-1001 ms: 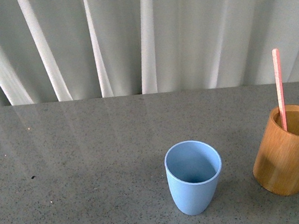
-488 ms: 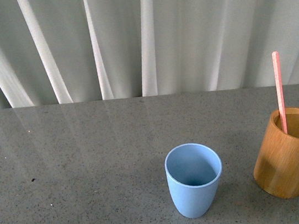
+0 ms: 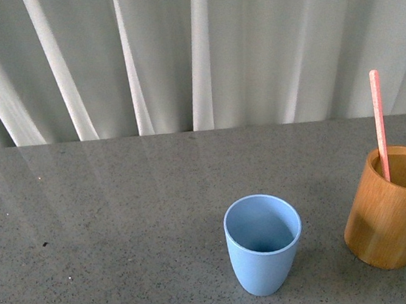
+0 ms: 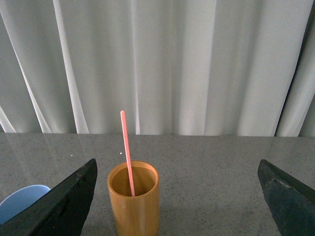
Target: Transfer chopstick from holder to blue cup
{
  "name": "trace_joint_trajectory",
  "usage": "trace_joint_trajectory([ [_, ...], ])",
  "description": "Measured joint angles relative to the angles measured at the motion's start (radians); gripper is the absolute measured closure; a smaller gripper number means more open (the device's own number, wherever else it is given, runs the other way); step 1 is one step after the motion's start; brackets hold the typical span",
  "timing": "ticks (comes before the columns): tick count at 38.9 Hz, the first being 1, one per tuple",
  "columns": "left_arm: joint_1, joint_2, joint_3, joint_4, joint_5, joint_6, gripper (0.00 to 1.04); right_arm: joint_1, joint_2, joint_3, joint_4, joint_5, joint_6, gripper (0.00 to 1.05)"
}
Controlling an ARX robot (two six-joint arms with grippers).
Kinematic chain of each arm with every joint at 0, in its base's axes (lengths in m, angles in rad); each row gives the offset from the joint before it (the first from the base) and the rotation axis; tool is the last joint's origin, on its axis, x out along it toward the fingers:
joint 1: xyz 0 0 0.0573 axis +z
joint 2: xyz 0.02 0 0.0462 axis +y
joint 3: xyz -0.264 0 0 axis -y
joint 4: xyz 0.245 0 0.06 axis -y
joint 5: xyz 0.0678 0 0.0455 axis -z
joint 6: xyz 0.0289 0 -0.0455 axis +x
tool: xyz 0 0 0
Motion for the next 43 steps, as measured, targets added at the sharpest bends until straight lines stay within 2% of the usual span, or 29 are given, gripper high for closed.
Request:
trace_joint_trajectory([
  [3, 0.000, -0.033, 0.000, -0.034, 0.000, 0.000, 1.01, 0.000, 0.000, 0.000, 0.000, 0.000, 0.000, 0.10],
  [6, 0.000, -0.142, 0.000, -0.174, 0.001, 0.001, 1.01, 0.000, 0.000, 0.000, 0.000, 0.000, 0.000, 0.10],
  [12, 0.000, -0.178, 0.000, -0.185, 0.001, 0.000, 1.00, 0.000, 0.000, 0.000, 0.000, 0.000, 0.000, 0.10],
  [23, 0.000, -0.178, 0.000, -0.185, 0.000, 0.002, 0.56, 0.000, 0.000, 0.000, 0.000, 0.000, 0.000, 0.10],
  [24, 0.000, -0.179, 0.000, -0.185, 0.000, 0.002, 0.49, 0.000, 0.000, 0.000, 0.000, 0.000, 0.000, 0.10],
  [35, 0.000, -0.179, 0.000, -0.185, 0.000, 0.002, 0.08, 0.000, 0.000, 0.000, 0.000, 0.000, 0.000, 0.10],
  [36, 0.000, -0.179, 0.000, -0.185, 0.000, 0.003, 0.05, 0.000, 0.000, 0.000, 0.000, 0.000, 0.000, 0.10],
  [43, 0.000, -0.179, 0.000, -0.185, 0.000, 0.002, 0.07, 0.000, 0.000, 0.000, 0.000, 0.000, 0.000, 0.10],
])
